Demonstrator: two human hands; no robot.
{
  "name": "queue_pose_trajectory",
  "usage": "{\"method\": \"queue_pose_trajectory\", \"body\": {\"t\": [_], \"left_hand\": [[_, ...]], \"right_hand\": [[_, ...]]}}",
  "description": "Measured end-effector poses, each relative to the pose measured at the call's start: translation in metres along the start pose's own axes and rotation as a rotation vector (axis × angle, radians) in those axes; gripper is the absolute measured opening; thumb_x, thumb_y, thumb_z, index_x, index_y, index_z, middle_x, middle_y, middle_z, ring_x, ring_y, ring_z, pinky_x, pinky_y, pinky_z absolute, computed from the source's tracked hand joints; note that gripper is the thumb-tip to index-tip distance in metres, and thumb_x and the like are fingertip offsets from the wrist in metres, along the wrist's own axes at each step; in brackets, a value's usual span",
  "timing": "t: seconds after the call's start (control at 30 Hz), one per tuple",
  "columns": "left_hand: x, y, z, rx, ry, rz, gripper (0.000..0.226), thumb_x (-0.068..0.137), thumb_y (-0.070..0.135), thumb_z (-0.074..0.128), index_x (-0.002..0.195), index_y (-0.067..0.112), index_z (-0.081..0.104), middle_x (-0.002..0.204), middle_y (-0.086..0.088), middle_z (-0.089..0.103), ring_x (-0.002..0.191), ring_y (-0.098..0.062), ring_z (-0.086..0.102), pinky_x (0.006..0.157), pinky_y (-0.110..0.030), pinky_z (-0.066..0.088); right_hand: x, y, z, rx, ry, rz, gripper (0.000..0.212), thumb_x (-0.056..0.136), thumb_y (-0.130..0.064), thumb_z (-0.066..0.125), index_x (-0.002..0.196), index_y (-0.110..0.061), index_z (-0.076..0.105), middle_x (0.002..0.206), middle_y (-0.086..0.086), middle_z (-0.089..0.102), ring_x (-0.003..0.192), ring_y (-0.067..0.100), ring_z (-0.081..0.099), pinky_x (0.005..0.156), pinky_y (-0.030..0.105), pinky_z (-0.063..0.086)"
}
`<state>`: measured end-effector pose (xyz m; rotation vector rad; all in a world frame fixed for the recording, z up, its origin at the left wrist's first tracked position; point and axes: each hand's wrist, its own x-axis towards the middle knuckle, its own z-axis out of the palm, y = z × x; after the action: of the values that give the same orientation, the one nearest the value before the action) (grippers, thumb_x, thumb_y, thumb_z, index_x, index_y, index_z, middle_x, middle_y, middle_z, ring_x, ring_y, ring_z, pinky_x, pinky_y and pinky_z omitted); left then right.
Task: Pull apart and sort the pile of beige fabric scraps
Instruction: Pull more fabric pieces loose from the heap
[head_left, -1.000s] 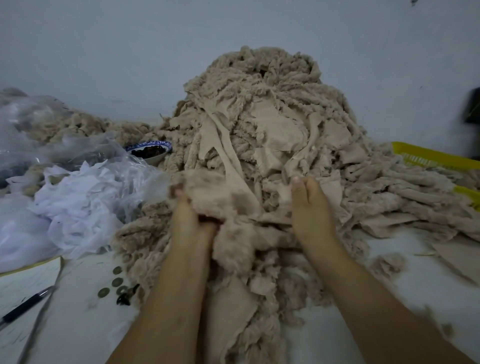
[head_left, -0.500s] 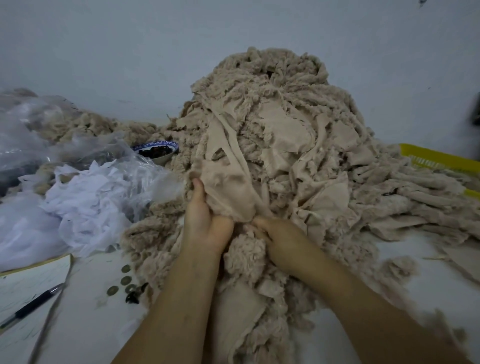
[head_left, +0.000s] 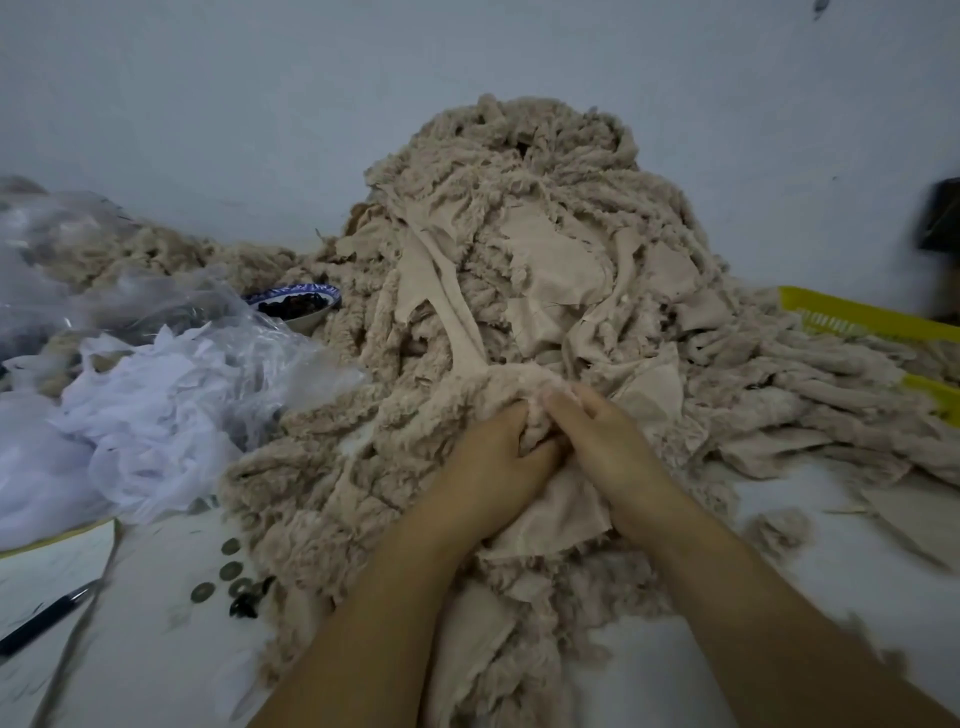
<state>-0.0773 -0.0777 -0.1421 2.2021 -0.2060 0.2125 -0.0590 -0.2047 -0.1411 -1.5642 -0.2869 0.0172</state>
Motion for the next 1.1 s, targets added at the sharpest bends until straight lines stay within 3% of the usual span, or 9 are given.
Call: {"method": "queue_pose_trajectory", "body": {"t": [0.1,0.23,0.4,0.47,0.57,0.7,0.83,0.97,1.1], "left_hand": [[-0.002,-0.006,-0.004,-0.070,0.056,0.068,0.018,0.099,0.038,0.057,0.093,0.022,0.064,0.083,0.002,0.068,0.068,0.001,0.056,0.066,-0.017,0.044],[-0.003,-0.003,-0.012,-0.168,0.174,0.152,0.027,0.102,0.031,0.053,0.079,0.019,0.059,0.075,0.013,0.062,0.066,0.000,0.054,0.062,-0.013,0.042],[-0.003,0.004,-0.020,-0.256,0.134,0.248,0.020,0.101,0.024,0.056,0.099,0.042,0.063,0.135,0.030,0.049,0.124,0.014,0.044,0.093,-0.004,0.039],[-0.005,0.007,-0.018,-0.246,0.155,0.226,0.031,0.100,0.023,0.057,0.088,0.050,0.065,0.101,0.037,0.063,0.096,0.018,0.057,0.078,-0.003,0.042],[-0.003,0.003,-0.020,-0.597,0.258,0.038,0.027,0.094,0.033,0.065,0.069,0.030,0.073,0.067,0.015,0.067,0.060,0.000,0.061,0.054,-0.012,0.045],[0.002,-0.002,-0.029,-1.240,0.160,-0.143,0.037,0.086,0.032,0.071,0.113,0.006,0.074,0.115,-0.020,0.072,0.105,-0.031,0.071,0.080,-0.036,0.059],[0.006,-0.004,-0.028,-1.205,0.160,-0.157,0.032,0.086,0.035,0.068,0.107,0.013,0.076,0.114,-0.012,0.074,0.105,-0.026,0.071,0.090,-0.040,0.057],[0.009,-0.006,-0.032,-1.090,0.202,-0.175,0.046,0.088,0.049,0.062,0.117,0.015,0.072,0.116,-0.004,0.073,0.109,-0.021,0.068,0.100,-0.040,0.050],[0.008,-0.006,-0.031,-0.849,0.259,-0.255,0.040,0.096,0.056,0.053,0.094,0.024,0.077,0.091,0.003,0.077,0.072,-0.011,0.068,0.062,-0.027,0.052]], "right_hand": [[0.004,-0.002,-0.005,0.117,0.170,-0.016,0.030,0.101,-0.031,0.053,0.078,-0.034,0.072,0.092,0.005,0.075,0.086,0.015,0.072,0.078,0.030,0.059],[0.003,-0.010,-0.005,0.223,0.281,-0.061,0.033,0.101,-0.036,0.054,0.074,-0.039,0.072,0.080,-0.013,0.074,0.078,0.002,0.070,0.069,0.020,0.057],[0.001,-0.011,-0.003,0.164,0.183,-0.082,0.018,0.100,-0.034,0.055,0.098,-0.030,0.072,0.106,0.000,0.075,0.103,0.016,0.069,0.091,0.036,0.055],[-0.001,-0.013,0.000,0.130,0.160,-0.102,0.017,0.098,-0.035,0.057,0.094,-0.031,0.073,0.110,0.004,0.073,0.104,0.017,0.069,0.090,0.032,0.056],[-0.003,-0.015,-0.001,0.135,0.099,-0.151,0.032,0.083,-0.060,0.061,0.104,-0.038,0.067,0.119,-0.008,0.069,0.110,0.006,0.065,0.089,0.022,0.054],[-0.008,-0.003,0.008,-0.042,-0.195,-0.033,0.066,0.076,-0.062,0.072,0.135,-0.039,0.052,0.124,-0.016,0.066,0.110,-0.004,0.064,0.091,0.019,0.052],[0.000,-0.001,0.009,-0.239,-0.014,-0.034,0.045,0.093,-0.006,0.055,0.108,-0.048,0.059,0.083,-0.028,0.071,0.071,-0.004,0.066,0.059,0.013,0.051],[0.002,0.001,-0.005,-0.112,-0.026,0.091,0.046,0.096,-0.007,0.051,0.130,-0.036,0.060,0.086,-0.009,0.076,0.080,0.017,0.072,0.067,0.031,0.060],[0.014,-0.009,-0.021,0.517,0.010,-0.043,0.032,0.095,-0.020,0.059,0.126,-0.014,0.061,0.078,-0.006,0.074,0.062,0.004,0.067,0.050,0.017,0.051]]}}
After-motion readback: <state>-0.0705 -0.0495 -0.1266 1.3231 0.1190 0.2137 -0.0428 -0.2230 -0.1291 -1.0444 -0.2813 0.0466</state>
